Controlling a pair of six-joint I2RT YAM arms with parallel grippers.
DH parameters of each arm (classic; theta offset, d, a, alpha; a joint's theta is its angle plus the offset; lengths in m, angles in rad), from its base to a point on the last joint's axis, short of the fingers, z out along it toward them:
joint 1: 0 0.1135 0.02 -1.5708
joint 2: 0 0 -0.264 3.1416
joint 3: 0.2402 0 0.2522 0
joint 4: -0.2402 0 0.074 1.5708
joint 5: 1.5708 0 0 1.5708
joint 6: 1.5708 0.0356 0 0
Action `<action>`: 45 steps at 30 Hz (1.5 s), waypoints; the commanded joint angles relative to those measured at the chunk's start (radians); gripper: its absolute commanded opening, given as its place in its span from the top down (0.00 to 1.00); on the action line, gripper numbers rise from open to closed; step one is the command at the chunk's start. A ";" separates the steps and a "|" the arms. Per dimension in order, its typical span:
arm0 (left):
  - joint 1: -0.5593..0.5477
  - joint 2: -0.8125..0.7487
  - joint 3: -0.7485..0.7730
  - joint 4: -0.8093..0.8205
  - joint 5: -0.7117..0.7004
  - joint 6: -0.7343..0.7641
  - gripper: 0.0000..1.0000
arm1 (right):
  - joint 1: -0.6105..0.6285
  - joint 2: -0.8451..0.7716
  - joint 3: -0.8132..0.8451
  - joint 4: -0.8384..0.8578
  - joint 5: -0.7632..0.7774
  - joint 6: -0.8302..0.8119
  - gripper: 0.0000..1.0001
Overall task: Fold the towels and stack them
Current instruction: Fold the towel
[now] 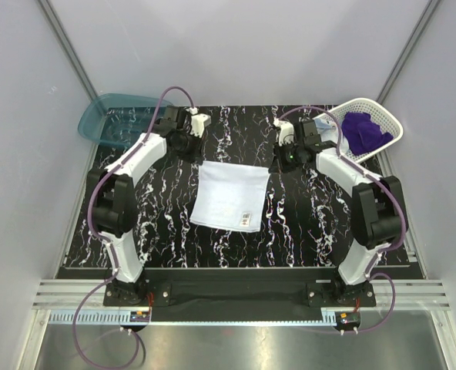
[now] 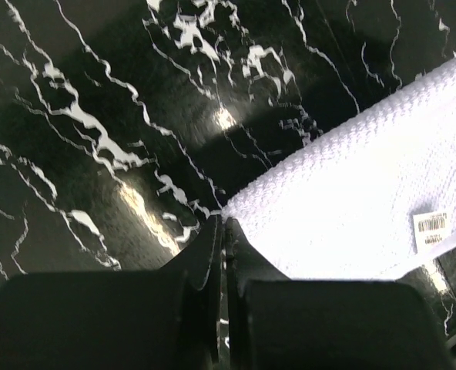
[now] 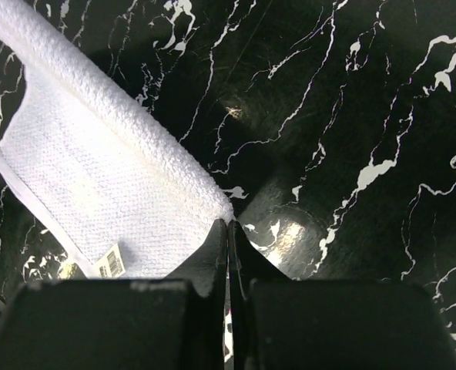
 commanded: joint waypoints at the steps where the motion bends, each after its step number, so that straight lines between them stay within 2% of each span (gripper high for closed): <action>1: 0.003 -0.090 -0.084 0.077 -0.045 -0.024 1.00 | 0.019 -0.091 -0.082 0.065 0.052 0.051 1.00; 15: 0.000 -0.308 -0.373 0.094 -0.091 -0.102 1.00 | 0.209 -0.287 -0.321 0.088 0.170 0.226 1.00; 21: -0.034 -0.389 -0.492 0.082 -0.085 -0.190 1.00 | 0.231 -0.361 -0.421 0.076 0.182 0.296 1.00; 30: -0.051 -0.466 -0.600 0.010 -0.120 -0.249 1.00 | 0.272 -0.437 -0.516 0.056 0.156 0.399 1.00; 35: -0.052 -0.458 -0.623 -0.010 -0.149 -0.271 1.00 | 0.310 -0.434 -0.576 0.119 0.133 0.480 0.99; 36: -0.052 -0.454 -0.628 -0.010 -0.149 -0.271 0.95 | 0.321 -0.427 -0.577 0.114 0.148 0.486 0.98; 37: -0.052 -0.445 -0.629 -0.012 -0.150 -0.276 0.82 | 0.323 -0.413 -0.580 0.111 0.156 0.491 0.97; 39: -0.052 -0.428 -0.632 -0.027 -0.154 -0.282 0.78 | 0.327 -0.407 -0.580 0.099 0.178 0.500 0.86; 41: -0.058 -0.426 -0.622 -0.053 -0.167 -0.291 0.63 | 0.327 -0.413 -0.580 0.079 0.181 0.506 0.73; 45: -0.087 -0.452 -0.548 -0.104 -0.230 -0.322 0.52 | 0.326 -0.447 -0.538 -0.005 0.213 0.534 0.65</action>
